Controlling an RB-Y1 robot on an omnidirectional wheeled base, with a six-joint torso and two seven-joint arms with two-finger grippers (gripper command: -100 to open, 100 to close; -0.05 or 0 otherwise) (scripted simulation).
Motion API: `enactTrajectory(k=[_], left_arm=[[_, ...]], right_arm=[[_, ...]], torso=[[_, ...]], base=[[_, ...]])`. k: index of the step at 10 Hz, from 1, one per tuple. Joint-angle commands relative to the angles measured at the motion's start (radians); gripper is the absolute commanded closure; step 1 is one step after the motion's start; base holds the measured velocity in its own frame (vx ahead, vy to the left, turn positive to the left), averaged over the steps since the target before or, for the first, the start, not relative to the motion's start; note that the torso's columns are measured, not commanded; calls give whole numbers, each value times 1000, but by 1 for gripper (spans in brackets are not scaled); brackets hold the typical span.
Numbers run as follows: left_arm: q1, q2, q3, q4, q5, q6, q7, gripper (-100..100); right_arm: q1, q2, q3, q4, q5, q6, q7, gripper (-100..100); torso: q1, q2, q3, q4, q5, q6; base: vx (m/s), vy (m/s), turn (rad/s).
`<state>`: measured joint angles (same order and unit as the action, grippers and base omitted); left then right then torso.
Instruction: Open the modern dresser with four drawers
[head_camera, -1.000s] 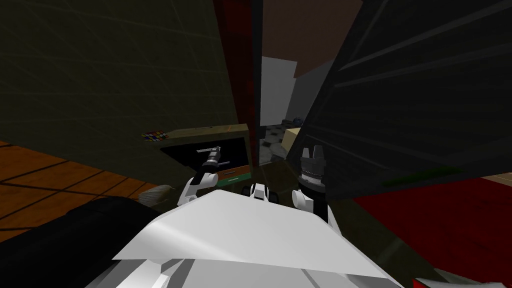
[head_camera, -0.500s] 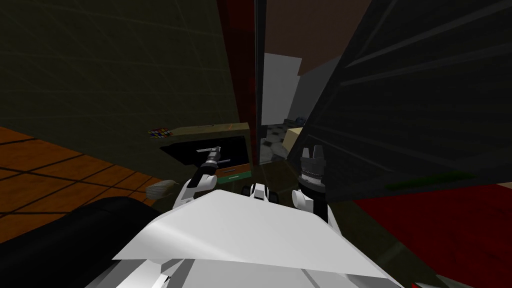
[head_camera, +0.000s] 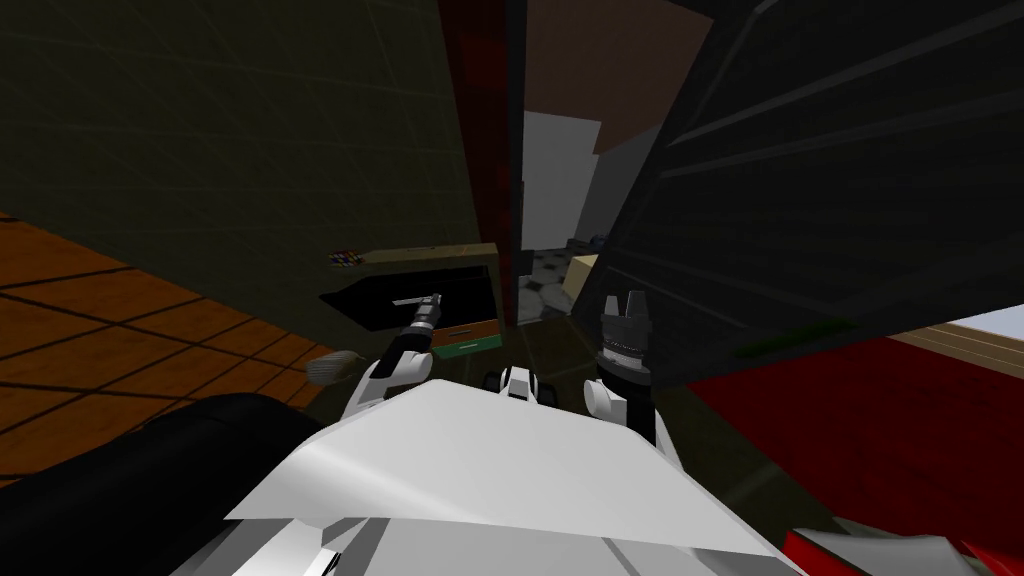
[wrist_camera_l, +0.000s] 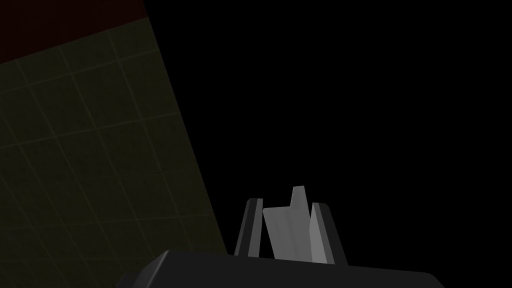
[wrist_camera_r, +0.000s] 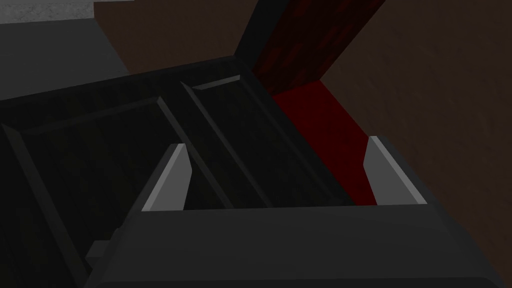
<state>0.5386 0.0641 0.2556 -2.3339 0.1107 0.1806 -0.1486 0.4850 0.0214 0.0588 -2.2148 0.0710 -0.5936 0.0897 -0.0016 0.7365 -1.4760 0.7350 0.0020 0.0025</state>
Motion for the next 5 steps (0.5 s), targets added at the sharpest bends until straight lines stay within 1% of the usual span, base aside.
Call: enactTrajectory(k=[1,3,5], left_arm=[[21,2,4,-30,11,16,2,-100],[52,2,18,-86,29,45,5,-100],[82,2,31,-141,47,73,7,-100]], right_arm=[[0,0,0,0,0,0,0,0],[1,0,0,0,0,0,0,0],[1,0,0,0,0,0,0,0]], torso=[[1,-1,-1,0,1,0],[6,-10,-7,1,-2,-2],[2,-3,-3,2,-2,-2]], base=[[-74,-32,-12],[49,18,-15],[82,22,-20]])
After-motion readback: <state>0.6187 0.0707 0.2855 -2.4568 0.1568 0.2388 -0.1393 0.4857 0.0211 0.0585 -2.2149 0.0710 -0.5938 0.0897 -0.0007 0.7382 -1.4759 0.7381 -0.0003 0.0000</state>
